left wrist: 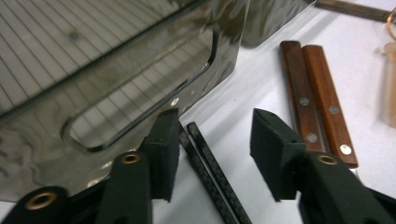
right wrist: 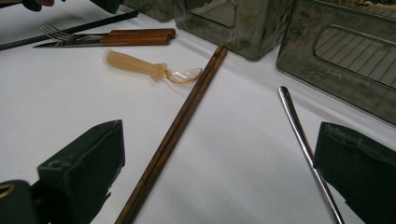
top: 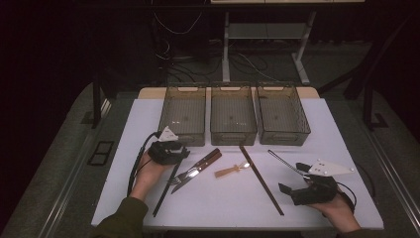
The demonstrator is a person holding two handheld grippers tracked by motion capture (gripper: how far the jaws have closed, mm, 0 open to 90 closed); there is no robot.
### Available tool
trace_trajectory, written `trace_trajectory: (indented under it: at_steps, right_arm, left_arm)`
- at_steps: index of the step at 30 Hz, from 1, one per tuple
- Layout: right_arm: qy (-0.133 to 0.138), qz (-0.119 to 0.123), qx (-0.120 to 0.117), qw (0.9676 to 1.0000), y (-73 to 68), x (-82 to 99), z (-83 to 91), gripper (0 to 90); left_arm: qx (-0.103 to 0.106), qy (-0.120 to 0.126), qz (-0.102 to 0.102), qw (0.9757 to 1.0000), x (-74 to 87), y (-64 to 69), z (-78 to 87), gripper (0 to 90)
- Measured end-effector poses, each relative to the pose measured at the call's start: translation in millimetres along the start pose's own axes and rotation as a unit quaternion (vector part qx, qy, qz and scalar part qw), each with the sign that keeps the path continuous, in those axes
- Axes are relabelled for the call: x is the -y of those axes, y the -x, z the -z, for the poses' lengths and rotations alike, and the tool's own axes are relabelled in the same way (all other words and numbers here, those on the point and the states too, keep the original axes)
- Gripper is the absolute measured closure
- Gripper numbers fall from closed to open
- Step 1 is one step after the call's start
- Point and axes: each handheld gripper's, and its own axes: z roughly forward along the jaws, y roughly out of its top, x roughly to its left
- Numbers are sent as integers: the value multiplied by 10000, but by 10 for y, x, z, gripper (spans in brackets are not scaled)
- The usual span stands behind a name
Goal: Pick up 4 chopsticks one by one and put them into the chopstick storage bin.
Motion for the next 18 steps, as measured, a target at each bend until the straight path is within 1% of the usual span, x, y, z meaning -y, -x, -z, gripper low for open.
trace_trajectory:
  at_steps: [1,2,3,5,6,7,10,12,13,14,15,17,18]
  right_arm:
    - [15,20,-4,10000,-1,1,1,25]
    - [12,15,-4,10000,-4,1,4,25]
    - [11,15,-2,10000,-5,3,4,25]
    - [19,14,11,10000,-8,5,6,25]
    - [6,23,11,10000,-8,3,11,25]
    - [13,32,17,10000,-10,3,11,25]
    - [3,47,18,10000,-12,2,5,25]
    - [-7,65,19,10000,-15,-1,-1,25]
    - [-6,64,12,10000,-19,-2,-2,25]
    - [-5,74,8,10000,-19,-2,-1,25]
    - [-3,68,4,10000,-18,-2,-1,25]
    - [-5,80,11,10000,-8,-1,-5,25]
    - [-2,77,14,10000,-9,-2,-3,25]
  left_arm:
    - [-10,-89,8,10000,4,1,-7,550]
    - [-65,-163,-19,9998,9,4,-16,560]
    - [-114,-230,-5,9997,16,11,-26,568]
    - [-75,-255,9,9996,17,18,-34,582]
    - [-75,-255,9,9996,17,18,-34,583]
    - [-104,-307,-3,9995,16,20,-32,586]
    - [-130,-320,125,9993,20,0,-40,606]
    - [-171,-357,135,9991,25,-15,-47,629]
    - [-152,-342,164,9992,35,-26,-62,632]
    - [-152,-342,164,9992,35,-26,-62,636]
    - [-166,-419,155,9989,32,-30,-61,642]
    - [-114,-421,162,9989,38,-34,-77,646]
    - [-127,-468,127,9987,36,-29,-83,650]
